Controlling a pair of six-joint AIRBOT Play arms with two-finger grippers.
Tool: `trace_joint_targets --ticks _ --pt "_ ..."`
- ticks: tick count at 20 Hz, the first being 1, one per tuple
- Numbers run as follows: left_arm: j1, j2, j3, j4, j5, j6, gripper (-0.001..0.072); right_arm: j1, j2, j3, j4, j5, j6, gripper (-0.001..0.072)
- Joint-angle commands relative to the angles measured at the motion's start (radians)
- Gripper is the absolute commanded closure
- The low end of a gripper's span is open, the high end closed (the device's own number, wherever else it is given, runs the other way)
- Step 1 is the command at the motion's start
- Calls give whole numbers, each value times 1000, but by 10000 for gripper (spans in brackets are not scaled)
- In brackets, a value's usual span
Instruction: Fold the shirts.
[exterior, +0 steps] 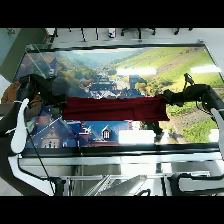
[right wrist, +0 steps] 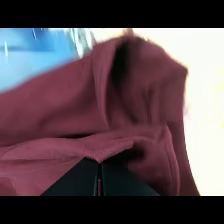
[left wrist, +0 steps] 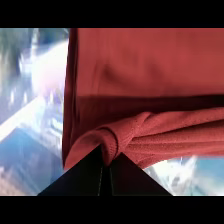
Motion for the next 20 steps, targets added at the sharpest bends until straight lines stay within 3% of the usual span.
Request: trace_joint_targets --ticks 1,4,5,6,7,8,9,10,15,20 --pt "-17 -142 166 -33 0 -10 694 22 -113 90 17 46 -3 687" --pt "-43 -232 280 -36 13 -10 695 22 -135 100 17 51 -26 676" --pt "-50 -252 309 -36 23 -10 694 22 -135 101 17 51 -42 560" --pt "-58 -263 327 -37 28 -10 694 21 -135 103 16 43 -56 360" --pt "-64 -268 337 -37 29 -10 684 17 -135 114 10 16 -74 308" --pt "-69 -268 337 -36 28 -10 505 6 -135 137 -24 -34 -85 306" --pt "-69 -268 337 -39 31 -11 113 -9 -135 160 -61 -85 -88 165" --pt "-69 -267 337 -50 42 -13 15 -31 -135 184 -89 -146 -89 25" --pt "-51 -206 337 -53 97 -13 15 -136 -208 205 -15 -380 -179 2" --pt "-11 -94 337 -52 98 -13 15 -133 -301 206 69 -363 -248 2"
